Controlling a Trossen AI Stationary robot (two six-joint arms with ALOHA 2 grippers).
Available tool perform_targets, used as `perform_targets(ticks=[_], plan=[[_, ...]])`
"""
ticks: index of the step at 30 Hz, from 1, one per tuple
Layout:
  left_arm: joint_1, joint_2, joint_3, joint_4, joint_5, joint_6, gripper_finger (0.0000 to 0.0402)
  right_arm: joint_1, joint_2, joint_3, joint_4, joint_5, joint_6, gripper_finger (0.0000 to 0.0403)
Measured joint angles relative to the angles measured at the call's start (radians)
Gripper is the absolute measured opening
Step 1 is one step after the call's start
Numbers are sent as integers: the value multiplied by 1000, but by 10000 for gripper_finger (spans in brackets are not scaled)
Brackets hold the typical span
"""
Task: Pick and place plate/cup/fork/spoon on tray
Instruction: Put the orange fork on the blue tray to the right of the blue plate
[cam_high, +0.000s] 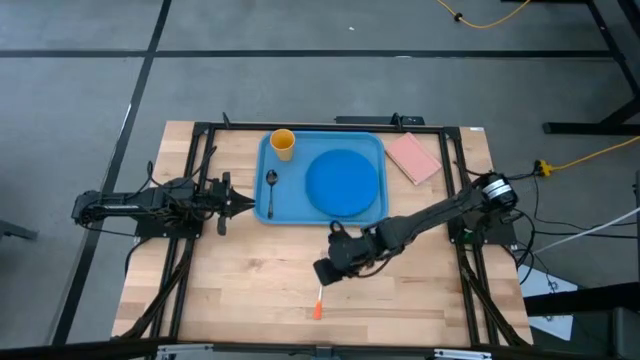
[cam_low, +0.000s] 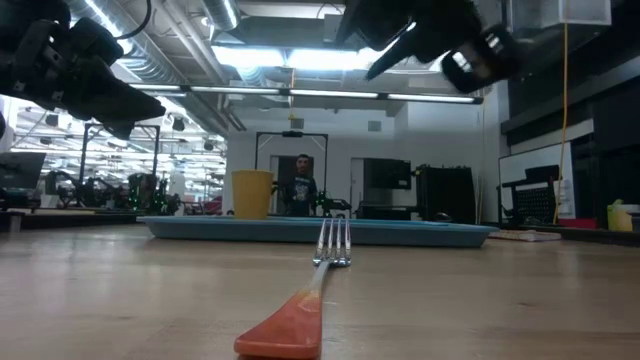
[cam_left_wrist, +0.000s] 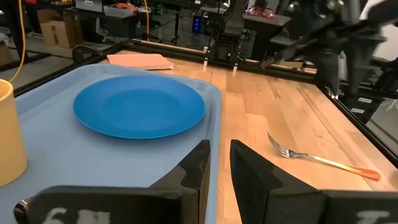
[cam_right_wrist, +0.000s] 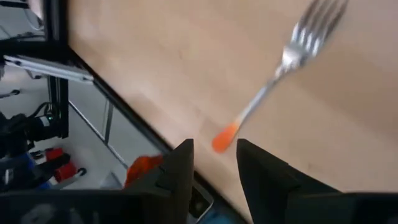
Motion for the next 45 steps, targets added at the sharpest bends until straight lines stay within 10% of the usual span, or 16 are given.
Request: perform_targets(ticks=[8,45], plan=[[0,0,0,0,0,0,55,57,109,145,-135,132,181,127],[0,0,-1,1,0,0,55,3,533,488,-433,42,413,127]])
